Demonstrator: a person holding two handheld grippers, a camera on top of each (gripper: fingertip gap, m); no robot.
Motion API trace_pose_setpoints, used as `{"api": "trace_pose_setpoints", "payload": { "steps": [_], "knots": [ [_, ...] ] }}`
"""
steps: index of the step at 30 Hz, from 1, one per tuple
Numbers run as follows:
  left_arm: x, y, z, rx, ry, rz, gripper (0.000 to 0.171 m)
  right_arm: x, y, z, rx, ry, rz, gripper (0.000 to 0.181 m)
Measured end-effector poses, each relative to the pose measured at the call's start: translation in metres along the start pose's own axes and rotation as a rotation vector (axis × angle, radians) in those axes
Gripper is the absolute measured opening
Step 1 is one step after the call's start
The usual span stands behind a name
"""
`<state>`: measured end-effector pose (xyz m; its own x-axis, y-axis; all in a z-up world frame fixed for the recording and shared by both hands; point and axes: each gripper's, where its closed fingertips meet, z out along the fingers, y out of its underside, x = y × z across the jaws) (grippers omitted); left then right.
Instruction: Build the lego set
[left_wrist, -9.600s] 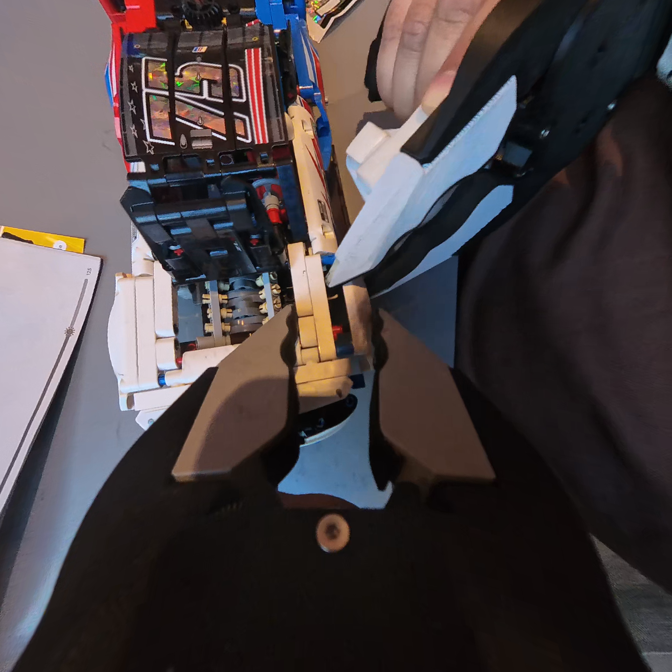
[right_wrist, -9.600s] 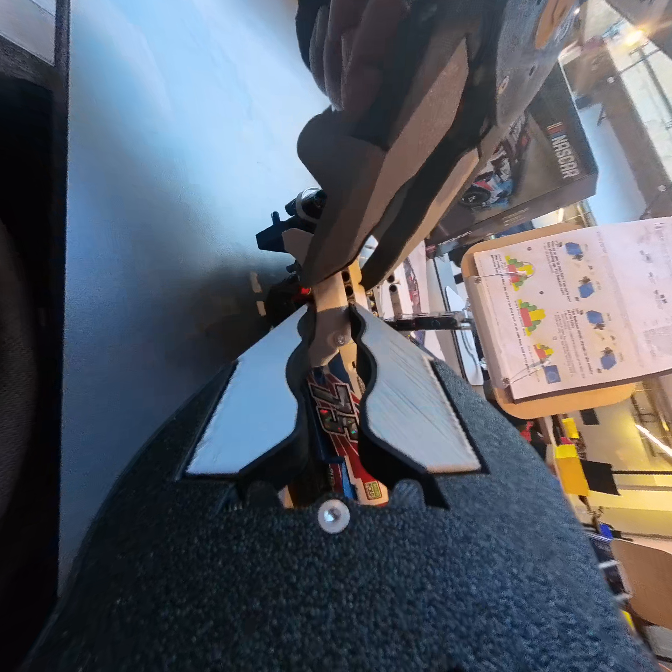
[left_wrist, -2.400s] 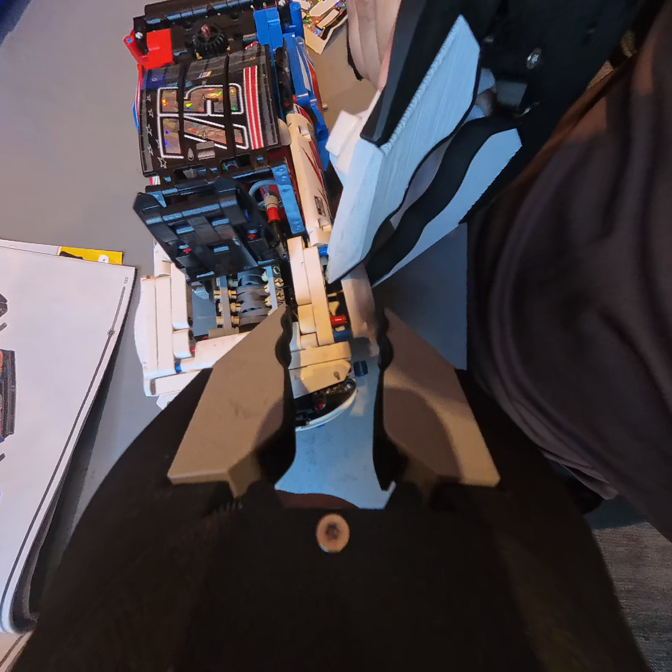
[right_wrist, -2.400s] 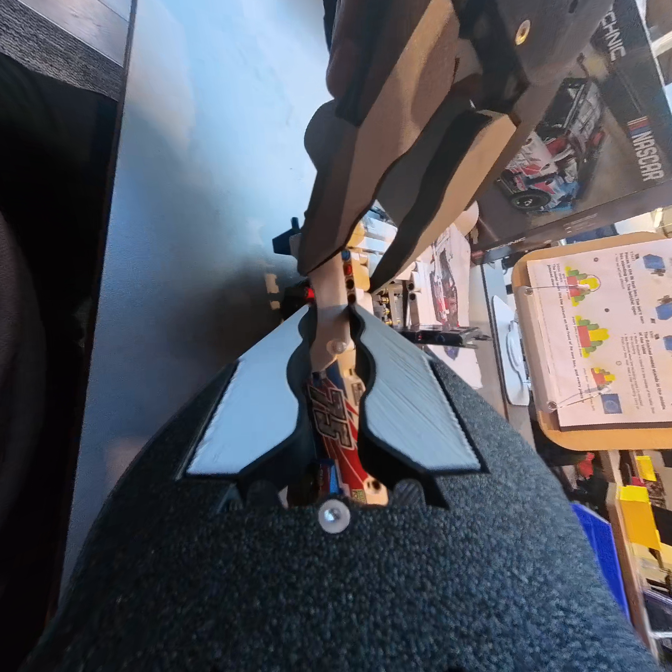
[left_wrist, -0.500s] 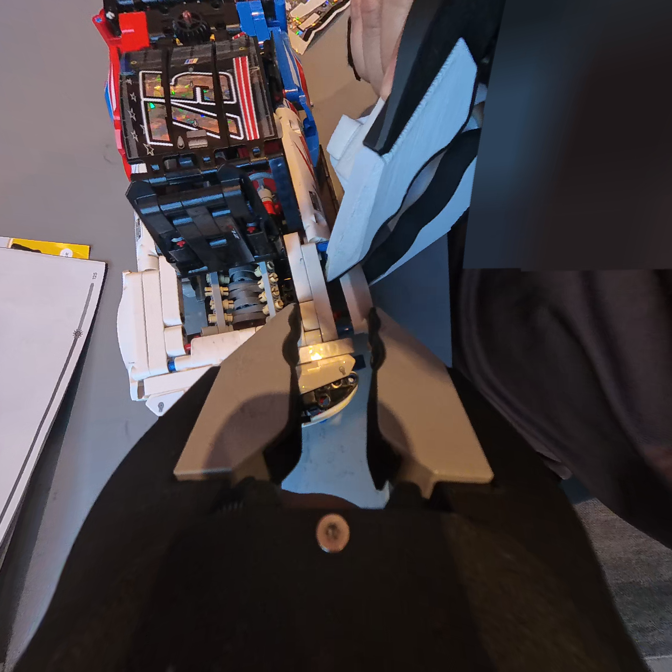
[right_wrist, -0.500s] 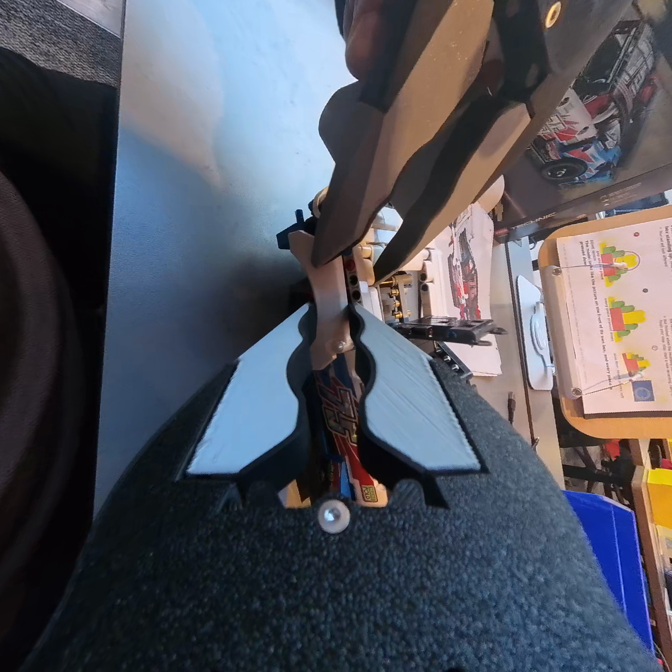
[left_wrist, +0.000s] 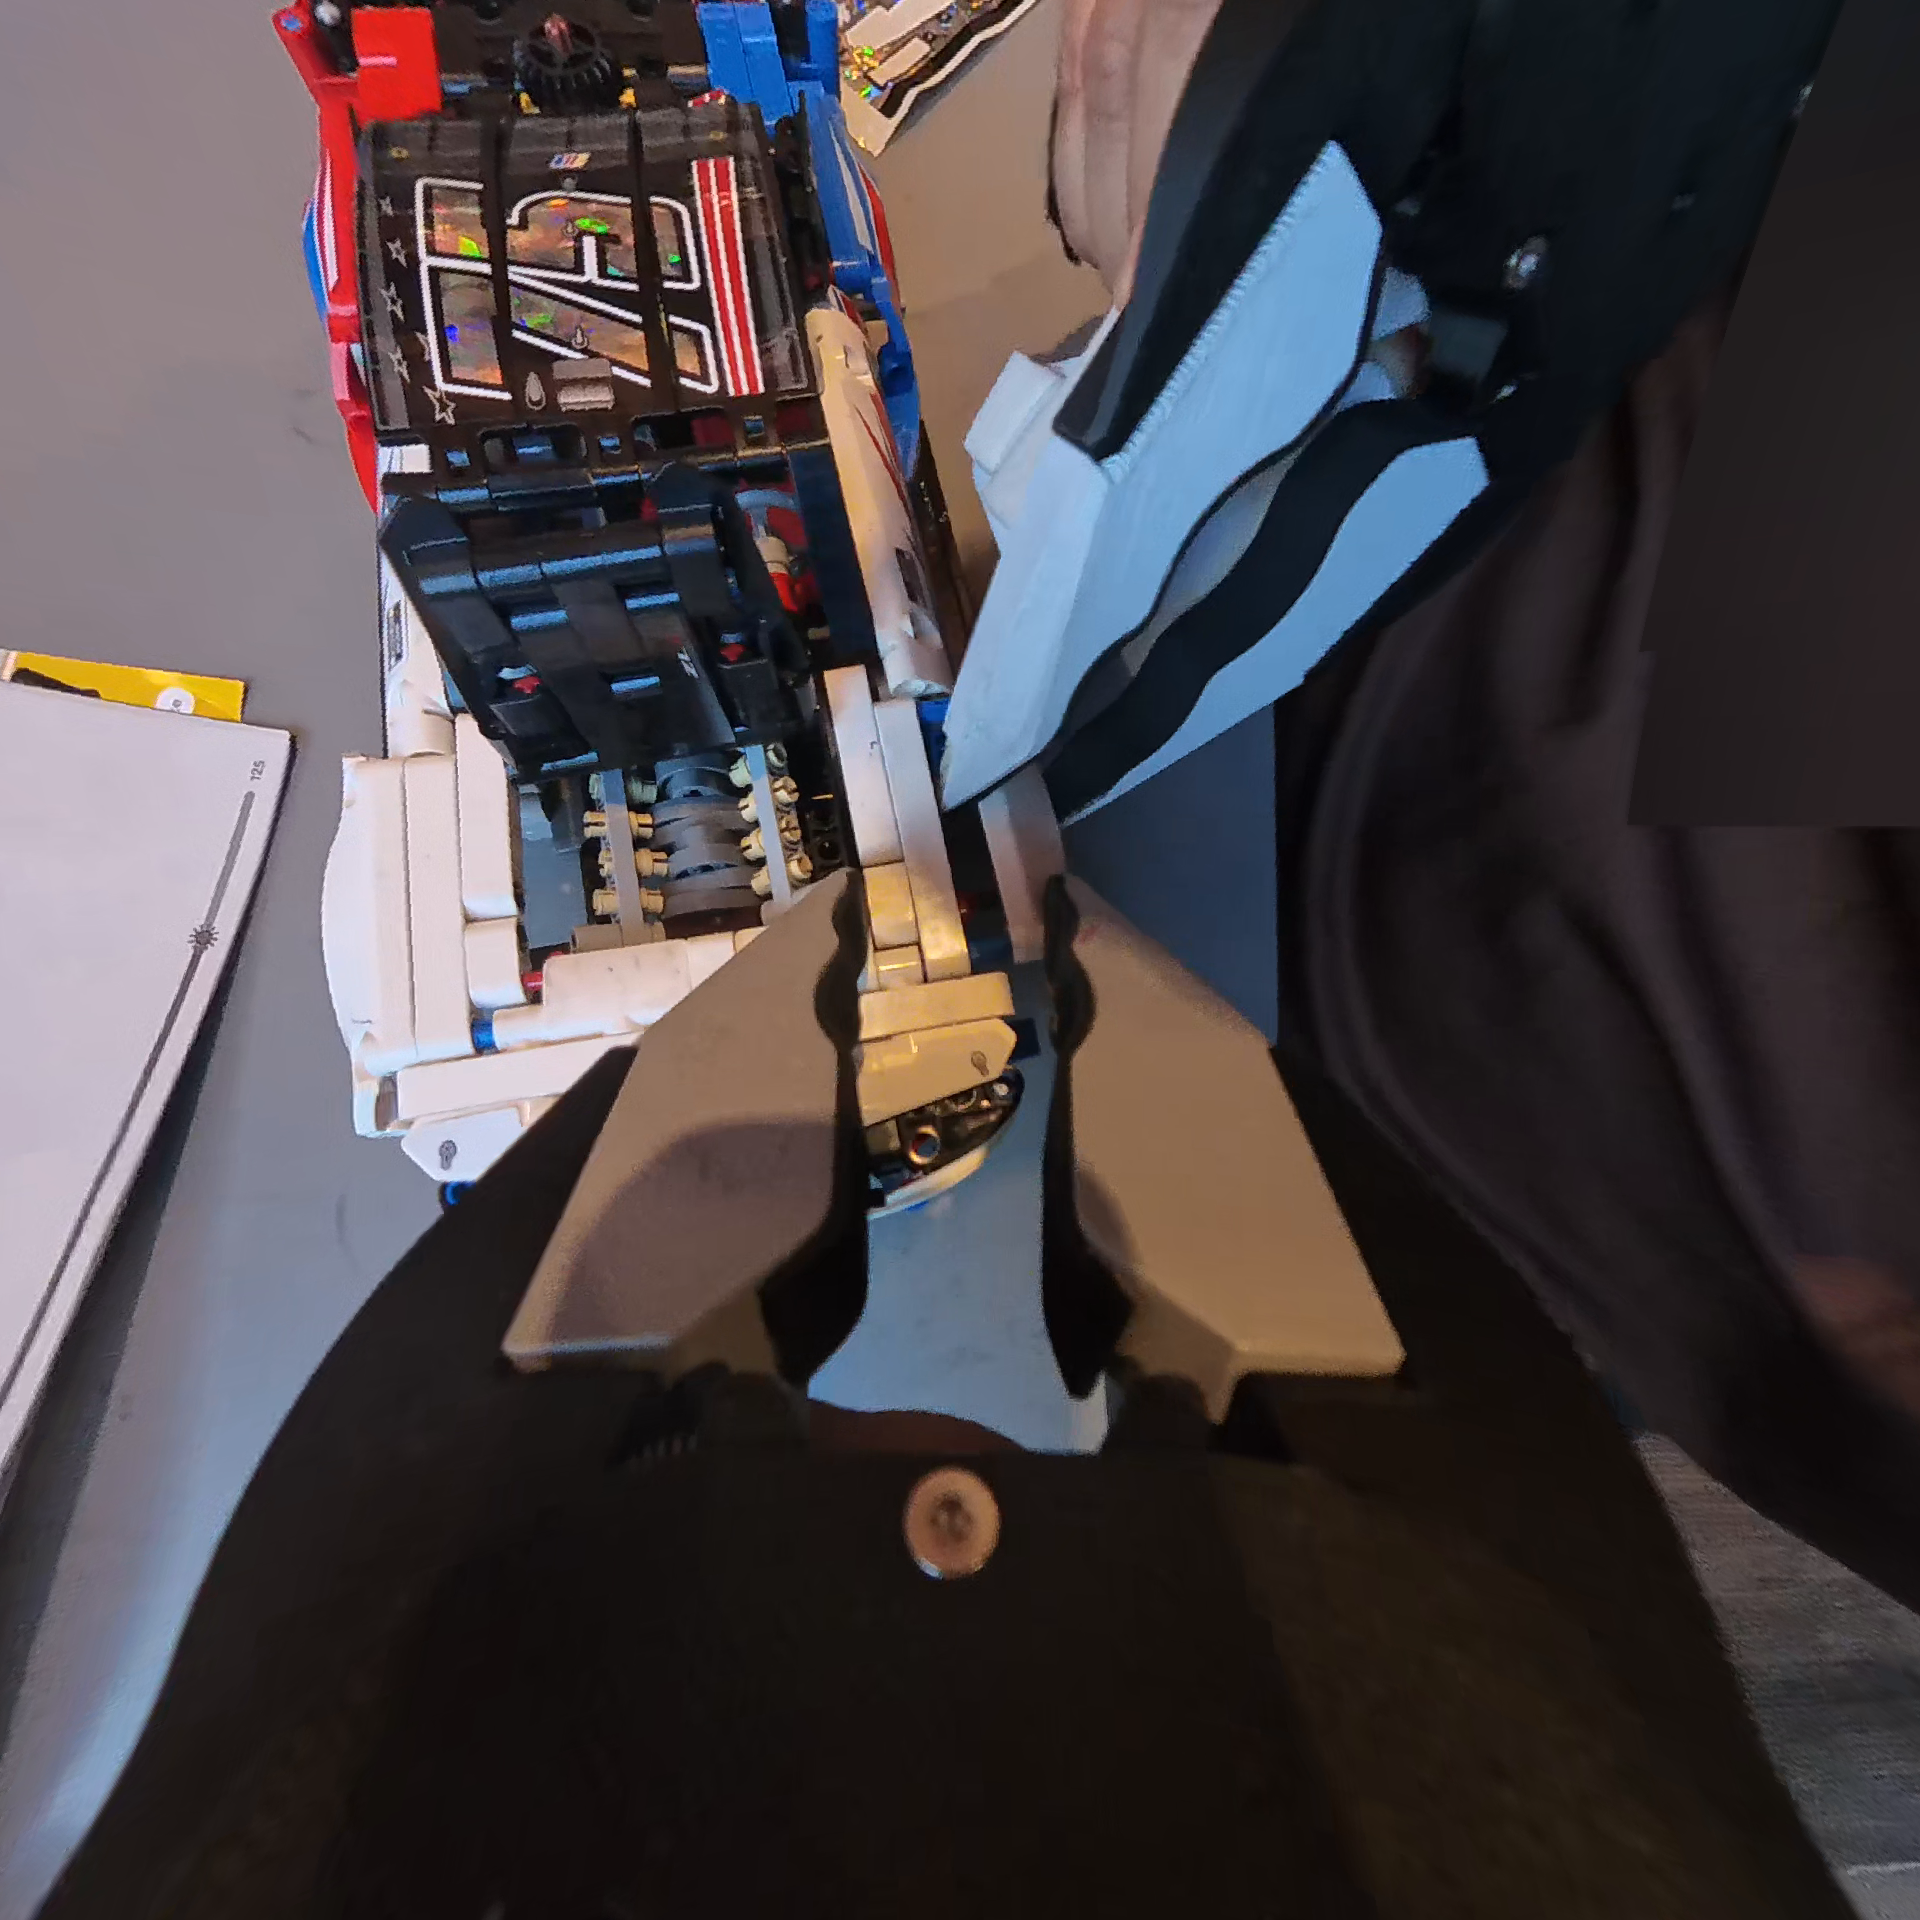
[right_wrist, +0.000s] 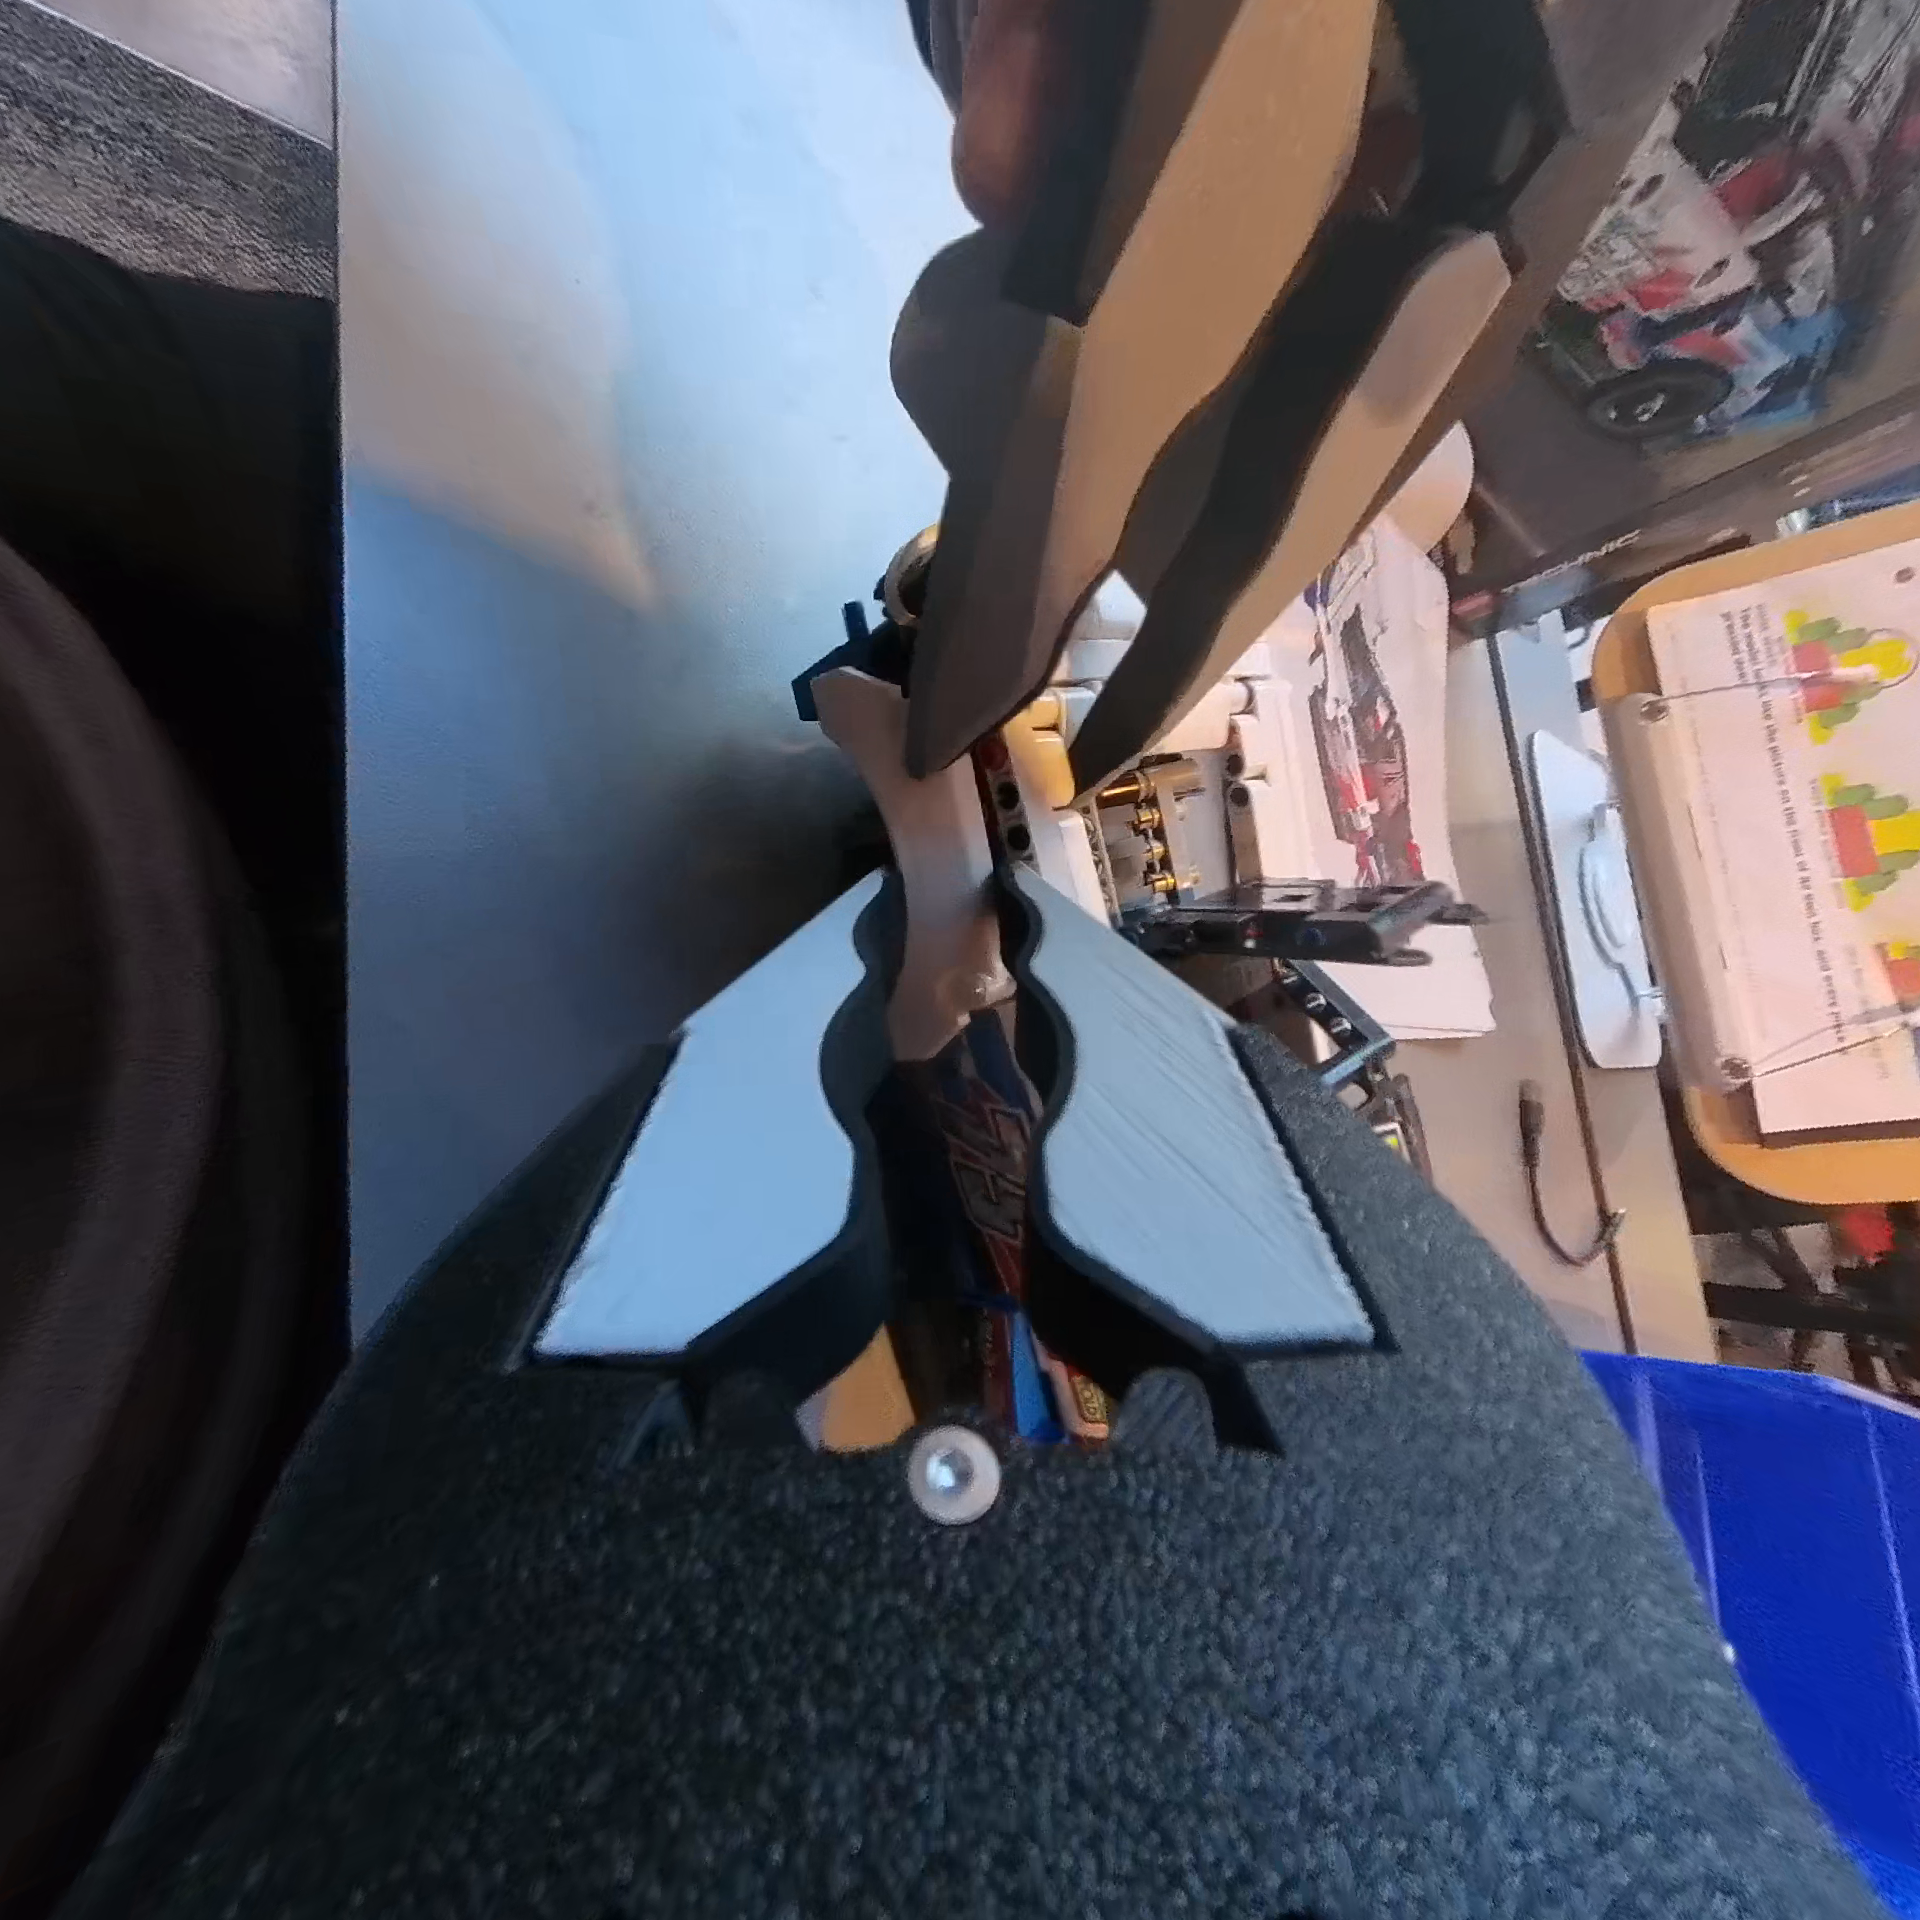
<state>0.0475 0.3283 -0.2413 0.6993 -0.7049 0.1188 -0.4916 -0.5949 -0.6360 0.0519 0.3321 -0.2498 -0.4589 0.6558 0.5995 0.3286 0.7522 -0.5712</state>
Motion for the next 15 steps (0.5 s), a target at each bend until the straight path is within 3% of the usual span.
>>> {"api": "trace_pose_setpoints", "payload": {
  "steps": [9,15],
  "knots": [
    [-0.0012,0.0001,0.0017,-0.040,-0.068,0.058,0.033,0.0021,0.0023,0.0015,-0.067,0.157,-0.101,0.017],
    [-0.0010,-0.0017,0.0019,-0.019,-0.067,0.032,0.033,0.0045,0.0021,-0.0016,-0.079,0.182,-0.121,0.018]
  ]
}}
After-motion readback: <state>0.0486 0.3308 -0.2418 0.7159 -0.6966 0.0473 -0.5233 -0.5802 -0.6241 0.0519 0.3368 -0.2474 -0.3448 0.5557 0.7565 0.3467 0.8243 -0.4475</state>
